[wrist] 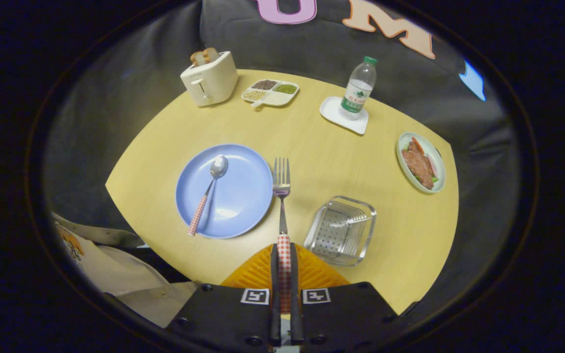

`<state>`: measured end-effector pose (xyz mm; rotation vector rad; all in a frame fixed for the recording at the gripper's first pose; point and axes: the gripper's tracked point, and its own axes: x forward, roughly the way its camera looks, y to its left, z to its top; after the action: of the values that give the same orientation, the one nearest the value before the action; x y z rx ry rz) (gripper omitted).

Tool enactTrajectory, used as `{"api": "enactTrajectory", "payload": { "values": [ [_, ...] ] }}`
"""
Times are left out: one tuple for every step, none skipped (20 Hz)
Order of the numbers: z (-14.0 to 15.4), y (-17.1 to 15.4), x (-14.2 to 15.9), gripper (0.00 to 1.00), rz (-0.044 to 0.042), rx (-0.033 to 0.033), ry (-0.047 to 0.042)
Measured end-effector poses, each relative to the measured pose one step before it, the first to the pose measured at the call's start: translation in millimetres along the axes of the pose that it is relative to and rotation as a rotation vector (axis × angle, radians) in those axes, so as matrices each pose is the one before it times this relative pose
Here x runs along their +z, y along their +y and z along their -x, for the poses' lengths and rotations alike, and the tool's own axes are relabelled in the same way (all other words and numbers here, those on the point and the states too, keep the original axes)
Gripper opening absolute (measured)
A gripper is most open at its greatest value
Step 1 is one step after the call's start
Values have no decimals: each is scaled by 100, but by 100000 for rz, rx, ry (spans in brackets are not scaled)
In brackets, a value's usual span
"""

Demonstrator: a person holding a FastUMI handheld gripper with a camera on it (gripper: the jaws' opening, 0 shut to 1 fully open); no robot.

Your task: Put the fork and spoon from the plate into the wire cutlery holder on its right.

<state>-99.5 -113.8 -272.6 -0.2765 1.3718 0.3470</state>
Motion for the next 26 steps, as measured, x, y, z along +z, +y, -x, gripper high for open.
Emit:
{"api": "enactTrajectory", "payload": {
  "values": [
    [597,-739,-467,11,1698,168,2210],
    [526,-832,-495,11,1610,-96,2207],
    [406,-808,-393,11,1038,-334,2298],
    [296,-859,-509,11,1053,-506,2138],
    [263,-846,-266,11,536,-582,1825],
    [309,-687,-510,11,-37,-255,1779],
    [180,-494,-297,11,-42,394,1759],
    [63,-416,-462,11,224,635,1935],
    [-23,-276,-316,11,528,689,2469],
    [-151,-462,-452,11,942,-153,2115],
    [-222,-555,-305,11,1664,-720,2744],
    [-121,-676,-173,11,1518,-1072,2523],
    [-347,-578,-131,11,1384,-1015,2486],
    [-262,-297,-63,11,1040,32,2684],
    [-316,-79,-212,11,1144,657,2620],
    [-251,-74,43,11,1451,387,1789],
    [-239,-225,141,11,1467,86,1496],
    [-326,23,89,11,809,287,1479],
    [-263,-61,275,11,544,47,821],
    [-385,80,228,11,484,173,764],
    [-279,225,70,11,410,272,1070],
    [-117,104,77,13,663,117,1061],
    [-350,77,57,13,627,-163,777],
    [-222,191,184,13,288,267,597],
    [-108,195,151,13,170,359,307],
    [-197,128,128,13,246,118,402]
  ]
}}
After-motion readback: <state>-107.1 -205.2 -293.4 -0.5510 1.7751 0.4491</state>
